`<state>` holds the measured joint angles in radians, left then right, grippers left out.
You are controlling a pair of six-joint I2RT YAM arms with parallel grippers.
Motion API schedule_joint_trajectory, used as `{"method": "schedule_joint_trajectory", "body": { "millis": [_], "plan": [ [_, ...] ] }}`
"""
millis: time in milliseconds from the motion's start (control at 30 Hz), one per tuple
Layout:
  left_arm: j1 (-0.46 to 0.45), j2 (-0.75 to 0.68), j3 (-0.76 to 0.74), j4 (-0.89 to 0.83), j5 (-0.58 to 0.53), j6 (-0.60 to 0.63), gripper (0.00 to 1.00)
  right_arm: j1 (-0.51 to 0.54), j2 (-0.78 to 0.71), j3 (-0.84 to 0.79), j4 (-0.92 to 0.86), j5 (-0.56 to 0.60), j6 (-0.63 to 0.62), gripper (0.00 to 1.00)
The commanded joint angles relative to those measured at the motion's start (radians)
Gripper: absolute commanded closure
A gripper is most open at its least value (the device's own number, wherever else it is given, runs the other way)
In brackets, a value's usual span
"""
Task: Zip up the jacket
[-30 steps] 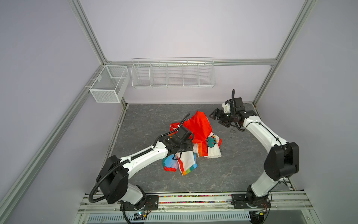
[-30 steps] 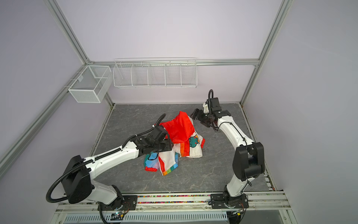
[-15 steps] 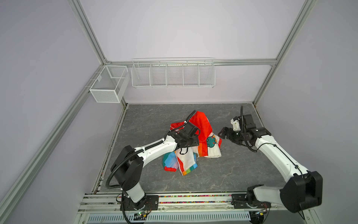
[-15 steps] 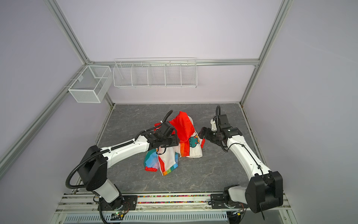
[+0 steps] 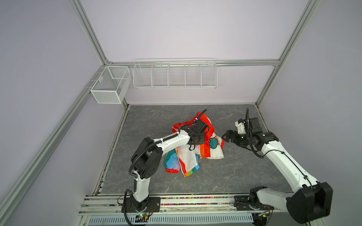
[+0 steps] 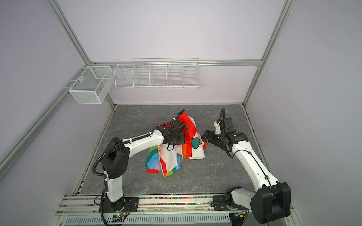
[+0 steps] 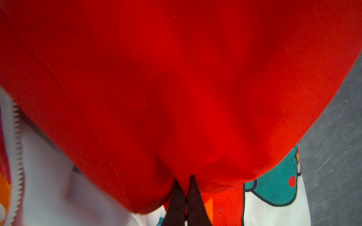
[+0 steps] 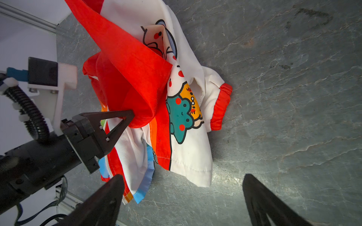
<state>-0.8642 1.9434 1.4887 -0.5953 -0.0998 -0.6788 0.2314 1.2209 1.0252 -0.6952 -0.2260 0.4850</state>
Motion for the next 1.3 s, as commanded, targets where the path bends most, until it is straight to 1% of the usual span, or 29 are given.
{"method": "schedule_joint_trajectory", "body": {
  "millis": [0, 167, 300, 433, 600, 833, 967, 1067, 1200, 1233, 1267],
  "plan": [
    [0.010, -0.017, 0.065, -0.061, -0.037, 0.038, 1.00, 0.005, 0.008, -0.028, 0.010, -0.022, -0.011, 0.04],
    [0.050, -0.089, 0.107, -0.118, -0.082, 0.062, 1.00, 0.031, 0.035, -0.041, 0.029, -0.033, -0.016, 0.07],
    [0.108, -0.150, 0.137, -0.152, -0.134, 0.084, 1.00, 0.067, 0.074, -0.042, 0.043, -0.032, -0.014, 0.08],
    [0.183, -0.189, 0.145, -0.126, -0.135, 0.125, 1.00, 0.110, 0.122, -0.039, 0.058, -0.010, -0.007, 0.08],
    [0.284, -0.200, 0.185, -0.125, -0.112, 0.150, 1.00, 0.146, 0.188, -0.046, 0.089, 0.026, 0.003, 0.07],
    [0.440, -0.181, 0.210, -0.080, -0.038, 0.147, 1.00, 0.171, 0.324, -0.045, 0.140, 0.058, 0.006, 0.10],
    [0.512, -0.144, 0.242, -0.060, -0.044, 0.149, 1.00, 0.182, 0.381, -0.034, 0.156, 0.043, 0.013, 0.16],
    [0.540, -0.101, 0.278, -0.048, -0.063, 0.159, 1.00, 0.193, 0.393, -0.028, 0.164, 0.035, 0.021, 0.21],
    [0.549, -0.013, 0.363, -0.061, -0.124, 0.168, 1.00, 0.207, 0.404, -0.020, 0.169, 0.028, 0.030, 0.25],
    [0.551, 0.010, 0.390, -0.069, -0.143, 0.168, 0.98, 0.210, 0.411, -0.017, 0.170, 0.027, 0.033, 0.25],
    [0.551, 0.027, 0.409, -0.075, -0.156, 0.166, 0.90, 0.212, 0.415, -0.016, 0.172, 0.025, 0.036, 0.25]
  ]
}}
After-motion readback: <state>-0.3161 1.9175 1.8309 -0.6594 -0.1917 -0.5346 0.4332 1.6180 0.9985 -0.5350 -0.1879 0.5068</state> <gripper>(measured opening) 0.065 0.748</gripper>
